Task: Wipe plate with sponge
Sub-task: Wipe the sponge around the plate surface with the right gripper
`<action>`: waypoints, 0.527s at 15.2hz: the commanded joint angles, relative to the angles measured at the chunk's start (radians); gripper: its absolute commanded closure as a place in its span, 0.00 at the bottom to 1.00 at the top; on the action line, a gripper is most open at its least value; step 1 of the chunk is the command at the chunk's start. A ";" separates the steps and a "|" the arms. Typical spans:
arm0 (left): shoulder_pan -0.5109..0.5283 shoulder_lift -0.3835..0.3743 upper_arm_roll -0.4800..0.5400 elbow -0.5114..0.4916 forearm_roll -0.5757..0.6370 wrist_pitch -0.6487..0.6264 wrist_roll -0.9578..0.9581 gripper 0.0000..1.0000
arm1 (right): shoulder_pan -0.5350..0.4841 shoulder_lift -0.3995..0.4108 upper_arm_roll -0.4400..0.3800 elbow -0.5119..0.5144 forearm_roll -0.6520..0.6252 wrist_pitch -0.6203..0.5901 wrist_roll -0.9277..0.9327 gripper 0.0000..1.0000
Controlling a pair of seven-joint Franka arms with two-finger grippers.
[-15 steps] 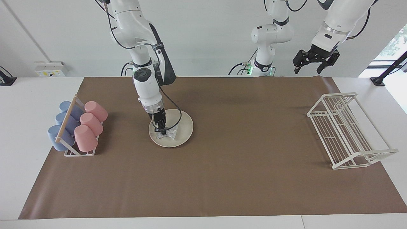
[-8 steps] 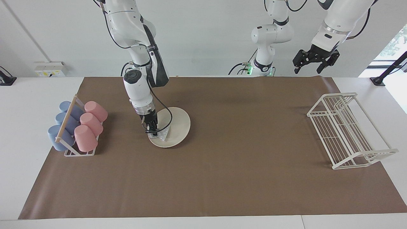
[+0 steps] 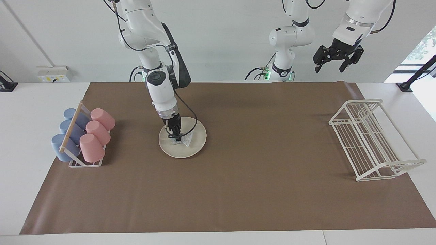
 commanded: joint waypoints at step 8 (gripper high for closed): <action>0.010 -0.038 0.002 -0.015 0.006 -0.074 -0.009 0.00 | 0.003 0.042 0.000 0.015 -0.006 0.088 0.070 1.00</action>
